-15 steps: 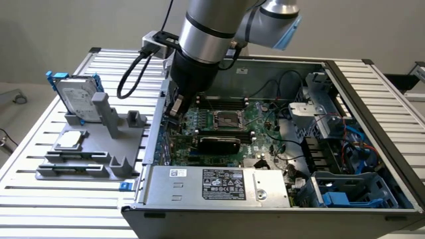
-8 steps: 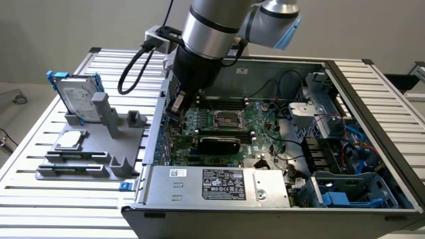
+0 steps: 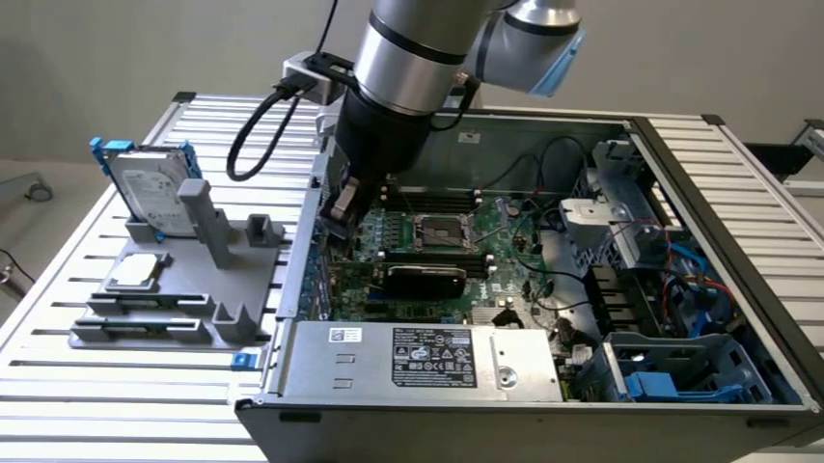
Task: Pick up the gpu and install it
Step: 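Press down on the gpu until it lock into place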
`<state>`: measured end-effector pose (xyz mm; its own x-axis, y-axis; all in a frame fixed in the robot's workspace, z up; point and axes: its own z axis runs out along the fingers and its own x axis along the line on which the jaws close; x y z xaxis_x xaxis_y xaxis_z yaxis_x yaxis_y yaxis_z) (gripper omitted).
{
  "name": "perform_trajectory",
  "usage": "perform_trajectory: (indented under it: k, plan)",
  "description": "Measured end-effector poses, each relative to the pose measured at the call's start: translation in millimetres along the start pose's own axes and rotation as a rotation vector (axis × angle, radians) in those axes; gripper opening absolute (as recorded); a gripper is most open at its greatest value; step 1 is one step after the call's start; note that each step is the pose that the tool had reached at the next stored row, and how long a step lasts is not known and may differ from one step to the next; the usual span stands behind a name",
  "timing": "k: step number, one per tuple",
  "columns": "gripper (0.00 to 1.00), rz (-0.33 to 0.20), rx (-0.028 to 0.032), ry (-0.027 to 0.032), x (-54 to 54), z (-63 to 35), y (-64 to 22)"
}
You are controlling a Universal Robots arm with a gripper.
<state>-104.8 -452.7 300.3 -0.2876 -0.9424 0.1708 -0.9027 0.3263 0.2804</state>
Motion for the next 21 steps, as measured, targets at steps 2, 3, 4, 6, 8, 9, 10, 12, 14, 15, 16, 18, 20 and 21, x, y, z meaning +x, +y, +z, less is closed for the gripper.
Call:
perform_trajectory:
  k: [2, 3, 4, 6, 8, 9, 10, 12, 14, 15, 16, 18, 20, 21]
  plan:
    - [0.11, 0.013, 0.001, 0.0057, 0.0, 0.9, -0.2]
    - [0.11, 0.019, 0.0014, 0.0084, -0.1, 1.6, -0.3]
    - [0.11, 0.025, 0.0018, 0.011, -0.2, 2.3, -0.4]
    - [0.11, 0.037, 0.0018, 0.0139, -0.2, 3.7, -0.3]
    - [0.11, 0.047, 0.0017, 0.0157, -0.1, 5.3, 0.3]
    - [0.11, 0.052, 0.0016, 0.0167, 0.0, 6.2, 0.8]
    - [0.11, 0.057, 0.0016, 0.0177, 0.1, 7.0, 1.3]
    - [0.11, 0.066, 0.0014, 0.0198, 0.3, 7.8, 1.5]
    - [0.11, 0.077, 0.001, 0.0212, 0.3, 8.1, 1.4]
    - [0.11, 0.083, 0.0005, 0.0213, 0.3, 8.2, 1.4]
    - [0.11, 0.089, 0.0, 0.0208, 0.3, 8.5, 1.3]
    - [0.11, 0.103, -0.0023, 0.0185, 0.2, 9.0, 1.1]
    - [0.11, 0.122, -0.0062, 0.0135, 0.2, 9.1, 1.0]
    - [0.11, 0.133, -0.0082, 0.0107, 0.1, 9.2, 1.0]
